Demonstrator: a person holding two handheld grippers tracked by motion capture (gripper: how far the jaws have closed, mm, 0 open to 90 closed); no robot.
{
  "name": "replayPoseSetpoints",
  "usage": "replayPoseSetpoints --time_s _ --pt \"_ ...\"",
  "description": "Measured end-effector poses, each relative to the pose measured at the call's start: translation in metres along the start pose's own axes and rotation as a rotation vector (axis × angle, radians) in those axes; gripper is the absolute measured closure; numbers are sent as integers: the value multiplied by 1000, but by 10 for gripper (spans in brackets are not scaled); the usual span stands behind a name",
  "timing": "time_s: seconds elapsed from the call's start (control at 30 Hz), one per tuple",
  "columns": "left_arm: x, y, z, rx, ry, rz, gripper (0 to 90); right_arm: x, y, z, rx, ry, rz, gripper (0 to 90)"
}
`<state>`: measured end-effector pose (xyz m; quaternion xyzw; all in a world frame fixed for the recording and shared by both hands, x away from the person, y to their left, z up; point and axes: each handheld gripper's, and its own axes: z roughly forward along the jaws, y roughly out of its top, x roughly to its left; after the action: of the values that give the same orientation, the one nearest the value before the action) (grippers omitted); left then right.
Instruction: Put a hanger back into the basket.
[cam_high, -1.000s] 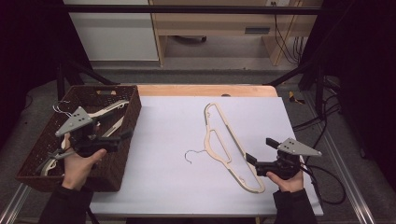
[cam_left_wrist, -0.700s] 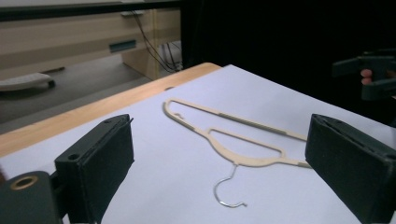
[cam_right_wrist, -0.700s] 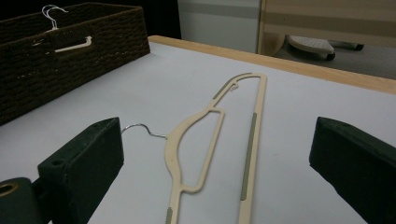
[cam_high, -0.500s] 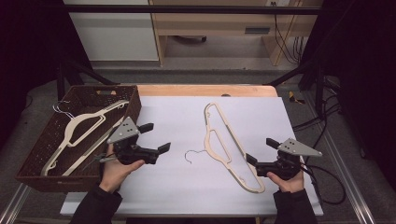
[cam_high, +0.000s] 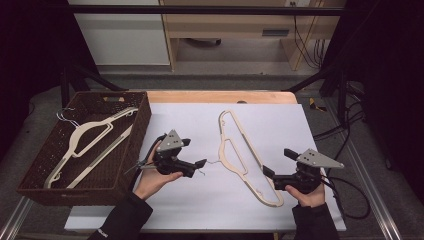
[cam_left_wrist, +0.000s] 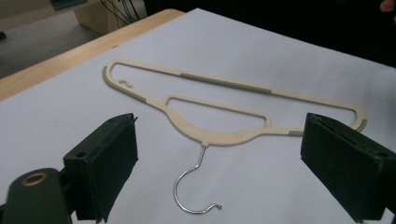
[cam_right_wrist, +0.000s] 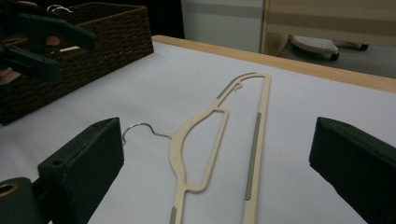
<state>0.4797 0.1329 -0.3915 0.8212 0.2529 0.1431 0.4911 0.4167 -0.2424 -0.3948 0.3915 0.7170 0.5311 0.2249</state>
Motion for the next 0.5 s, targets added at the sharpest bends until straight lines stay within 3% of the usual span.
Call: replayPoseSetpoints --time_s 0.5 --pt "5 -14 57 148 -32 7 191 3 -3 8 25 16 -12 38"
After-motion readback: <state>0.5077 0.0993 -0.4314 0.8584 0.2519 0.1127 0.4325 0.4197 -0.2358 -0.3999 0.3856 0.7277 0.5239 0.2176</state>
